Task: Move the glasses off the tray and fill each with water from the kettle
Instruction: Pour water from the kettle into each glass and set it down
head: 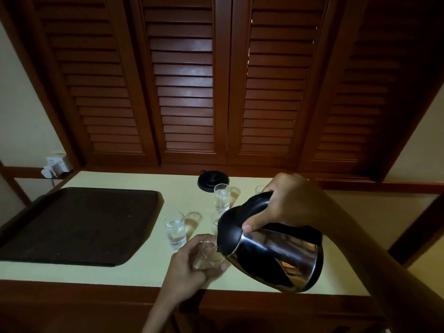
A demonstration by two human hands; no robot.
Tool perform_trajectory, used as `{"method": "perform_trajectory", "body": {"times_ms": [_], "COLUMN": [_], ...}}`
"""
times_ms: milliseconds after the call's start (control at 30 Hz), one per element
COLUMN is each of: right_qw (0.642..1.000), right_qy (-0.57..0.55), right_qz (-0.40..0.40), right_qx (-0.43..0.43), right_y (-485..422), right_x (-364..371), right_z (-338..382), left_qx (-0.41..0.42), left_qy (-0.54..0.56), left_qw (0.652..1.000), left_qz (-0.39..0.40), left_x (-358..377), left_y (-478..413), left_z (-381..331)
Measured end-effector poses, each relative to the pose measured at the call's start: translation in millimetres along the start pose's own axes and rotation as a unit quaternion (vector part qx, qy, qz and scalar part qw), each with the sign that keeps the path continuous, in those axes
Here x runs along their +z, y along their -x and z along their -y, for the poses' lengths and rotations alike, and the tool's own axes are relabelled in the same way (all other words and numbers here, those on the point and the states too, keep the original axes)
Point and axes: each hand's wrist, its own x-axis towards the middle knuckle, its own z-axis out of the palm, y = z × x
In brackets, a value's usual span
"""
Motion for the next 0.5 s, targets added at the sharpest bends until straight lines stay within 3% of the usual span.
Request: {"method": "perform_trajectory", "body": {"times_ms": [500], "right_qw": [1.0], "right_qy": [-0.002], "right_qz": [0.015], "right_qx": [0.011], "right_y": [-3.7], "right_x": [-2.4], "right_z": [5.9], "left_qx": [-0.007], "left_qy": [0.007], "left_qw": [1.0], "left_qz": [0.007], "left_x": [-1.8], "left_y": [-3.1], "left_z": [1.6]}}
